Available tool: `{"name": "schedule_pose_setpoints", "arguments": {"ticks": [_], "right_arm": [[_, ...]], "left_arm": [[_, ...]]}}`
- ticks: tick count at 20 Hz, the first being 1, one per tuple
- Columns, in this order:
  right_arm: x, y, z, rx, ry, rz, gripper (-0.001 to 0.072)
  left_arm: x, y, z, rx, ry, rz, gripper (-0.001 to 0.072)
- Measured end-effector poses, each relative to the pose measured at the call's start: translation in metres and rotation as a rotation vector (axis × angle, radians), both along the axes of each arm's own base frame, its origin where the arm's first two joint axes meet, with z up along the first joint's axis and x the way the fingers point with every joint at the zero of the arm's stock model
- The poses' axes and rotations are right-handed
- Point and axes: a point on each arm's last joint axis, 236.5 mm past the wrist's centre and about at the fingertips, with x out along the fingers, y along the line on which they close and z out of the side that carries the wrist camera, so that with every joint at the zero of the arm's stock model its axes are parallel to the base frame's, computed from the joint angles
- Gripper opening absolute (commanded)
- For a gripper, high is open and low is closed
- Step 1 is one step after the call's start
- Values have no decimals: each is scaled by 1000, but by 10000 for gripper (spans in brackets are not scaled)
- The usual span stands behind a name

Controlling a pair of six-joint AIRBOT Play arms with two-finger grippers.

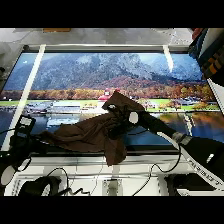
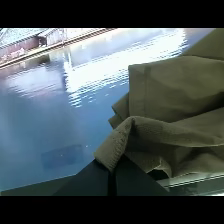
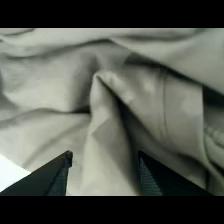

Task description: Fold the clothes and pants, and hang the long-sleeved shirts on hangers.

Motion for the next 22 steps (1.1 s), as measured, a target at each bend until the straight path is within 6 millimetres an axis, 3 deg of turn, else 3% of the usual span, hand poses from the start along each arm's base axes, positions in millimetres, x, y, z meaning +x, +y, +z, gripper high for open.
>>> {"name": "schedule_pose_setpoints", "arguments": {"ticks": [4,7,8,12,14,17,20,22], "right_arm": [[17,-9,-12,-65,-47,-29,433],[27,-12,-15,-84,-83,-46,62],[29,-12,-15,-85,-91,-50,15],[48,-9,-4,-70,-143,-67,13],[69,-11,14,-51,-180,-92,14],[108,-29,51,-28,-233,-158,14],[154,-73,101,5,-296,-299,14],[182,-119,141,34,-349,-438,13]], "left_arm": [[-1,0,-5,1,12,0,17],[-4,0,-15,4,34,1,17],[-5,1,-19,4,42,1,17],[-6,-1,-26,-10,57,7,14],[-5,0,-26,-35,46,40,14],[3,11,-18,-57,-10,133,13],[20,18,-1,-110,-120,216,10],[33,17,6,-174,-176,267,10]]}}
